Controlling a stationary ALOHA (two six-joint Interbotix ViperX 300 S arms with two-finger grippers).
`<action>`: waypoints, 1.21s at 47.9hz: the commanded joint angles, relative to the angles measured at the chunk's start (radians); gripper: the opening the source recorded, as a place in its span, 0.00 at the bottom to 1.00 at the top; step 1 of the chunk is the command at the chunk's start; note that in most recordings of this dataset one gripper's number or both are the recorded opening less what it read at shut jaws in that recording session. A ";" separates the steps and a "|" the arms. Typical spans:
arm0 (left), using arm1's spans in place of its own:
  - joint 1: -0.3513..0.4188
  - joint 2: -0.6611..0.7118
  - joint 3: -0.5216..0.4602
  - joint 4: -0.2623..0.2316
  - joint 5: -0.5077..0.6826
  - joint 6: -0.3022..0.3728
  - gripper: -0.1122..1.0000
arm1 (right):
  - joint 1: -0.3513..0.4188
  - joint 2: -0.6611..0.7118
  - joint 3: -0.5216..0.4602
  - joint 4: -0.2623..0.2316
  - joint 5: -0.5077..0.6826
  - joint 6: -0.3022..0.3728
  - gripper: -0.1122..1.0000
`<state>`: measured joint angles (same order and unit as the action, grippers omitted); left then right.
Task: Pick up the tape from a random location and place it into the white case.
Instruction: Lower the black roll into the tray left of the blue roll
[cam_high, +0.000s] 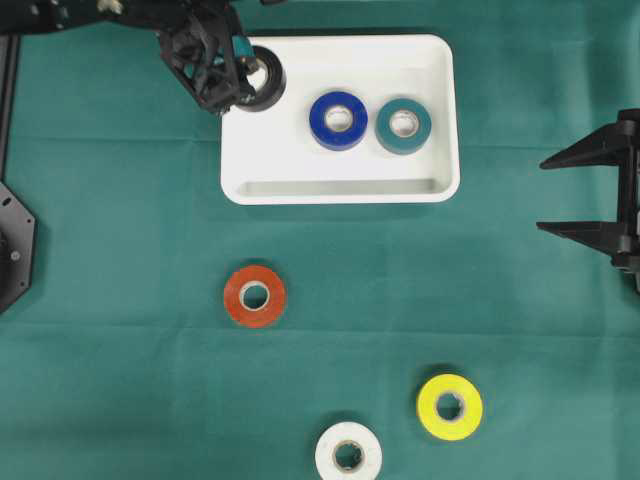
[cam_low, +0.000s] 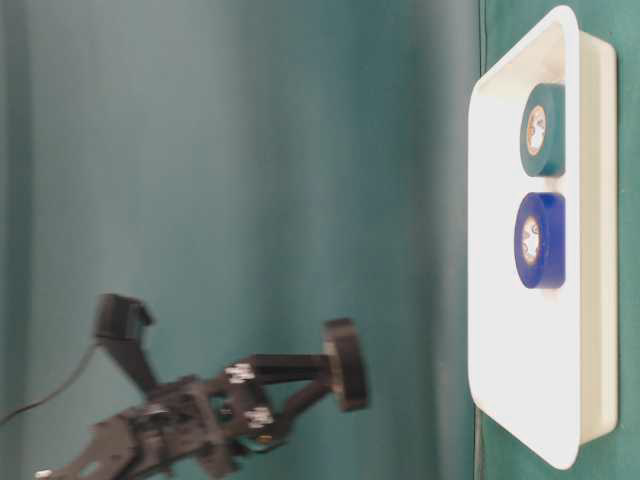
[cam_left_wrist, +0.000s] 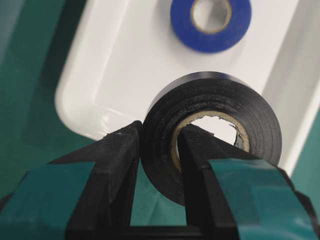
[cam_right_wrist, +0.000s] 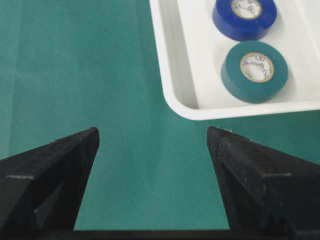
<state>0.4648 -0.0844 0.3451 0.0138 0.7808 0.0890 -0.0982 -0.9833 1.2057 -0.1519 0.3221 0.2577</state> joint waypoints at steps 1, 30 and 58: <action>0.015 0.012 0.012 0.002 -0.044 -0.002 0.26 | -0.002 0.008 -0.026 0.000 -0.005 -0.002 0.85; 0.025 0.198 0.055 0.000 -0.238 -0.002 0.26 | -0.002 0.011 -0.025 -0.002 -0.006 -0.002 0.85; 0.025 0.279 0.066 -0.002 -0.287 -0.003 0.26 | -0.002 0.017 -0.026 -0.003 -0.006 -0.002 0.85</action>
<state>0.4878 0.2132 0.4203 0.0138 0.5093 0.0874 -0.0982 -0.9756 1.2057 -0.1519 0.3206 0.2577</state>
